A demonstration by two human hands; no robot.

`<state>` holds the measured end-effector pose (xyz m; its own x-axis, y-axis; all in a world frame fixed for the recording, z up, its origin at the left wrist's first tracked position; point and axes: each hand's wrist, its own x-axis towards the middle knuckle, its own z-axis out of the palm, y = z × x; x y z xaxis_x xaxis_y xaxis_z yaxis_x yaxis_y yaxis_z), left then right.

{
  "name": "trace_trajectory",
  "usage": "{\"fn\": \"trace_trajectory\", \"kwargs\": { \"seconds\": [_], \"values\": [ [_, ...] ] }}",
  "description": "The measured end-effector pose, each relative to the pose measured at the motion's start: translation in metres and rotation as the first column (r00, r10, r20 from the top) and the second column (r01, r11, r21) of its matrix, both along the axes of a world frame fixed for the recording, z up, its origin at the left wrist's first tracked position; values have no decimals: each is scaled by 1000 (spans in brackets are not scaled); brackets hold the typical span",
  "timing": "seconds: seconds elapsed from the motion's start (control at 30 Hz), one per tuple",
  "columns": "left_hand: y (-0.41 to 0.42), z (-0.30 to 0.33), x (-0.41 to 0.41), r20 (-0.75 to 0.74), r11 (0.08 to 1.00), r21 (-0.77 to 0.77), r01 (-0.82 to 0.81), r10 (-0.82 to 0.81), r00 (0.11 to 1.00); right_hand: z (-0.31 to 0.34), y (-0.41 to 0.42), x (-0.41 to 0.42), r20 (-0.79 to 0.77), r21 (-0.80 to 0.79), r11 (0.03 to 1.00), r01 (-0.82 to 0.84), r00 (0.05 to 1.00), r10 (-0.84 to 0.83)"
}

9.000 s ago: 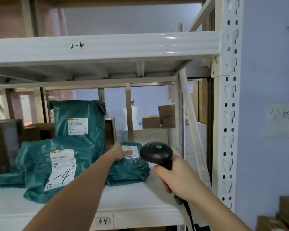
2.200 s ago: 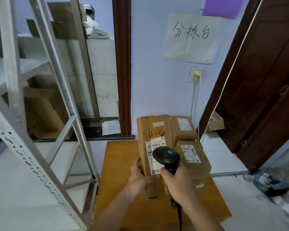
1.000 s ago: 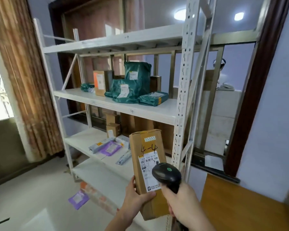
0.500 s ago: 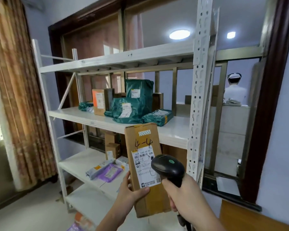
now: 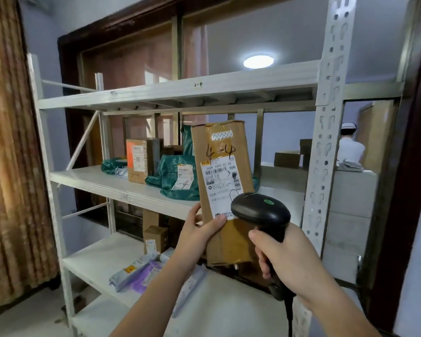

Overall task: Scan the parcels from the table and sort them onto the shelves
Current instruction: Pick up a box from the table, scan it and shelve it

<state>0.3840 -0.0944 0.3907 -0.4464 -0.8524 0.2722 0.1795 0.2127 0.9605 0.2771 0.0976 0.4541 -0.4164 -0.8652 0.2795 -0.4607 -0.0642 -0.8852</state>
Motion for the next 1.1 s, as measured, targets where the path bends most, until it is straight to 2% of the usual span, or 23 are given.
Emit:
{"fn": "trace_trajectory", "kwargs": {
  "seconds": [0.2,0.37,0.5,0.67,0.97,1.1],
  "values": [
    [-47,44,-41,30,992,-19,128,-127,991,10,-31,6,-3,-52,991,126,992,-126],
    [-63,64,-81,54,943,156,293,-304,951,15,-41,1,28,-33,967,252,968,-251],
    [-80,74,-118,82,891,265,368,-401,912,14,-40,-12,-11,9,940,341,940,-341],
    [-91,90,-156,91,846,380,373,-436,895,13,-40,-32,0,29,913,407,914,-407],
    [-108,105,-191,93,829,482,282,-368,925,17,-47,-56,-39,8,899,438,899,-437],
    [-124,100,-203,83,823,514,240,-326,942,17,-50,-61,4,0,899,439,899,-439]
  ]
}}
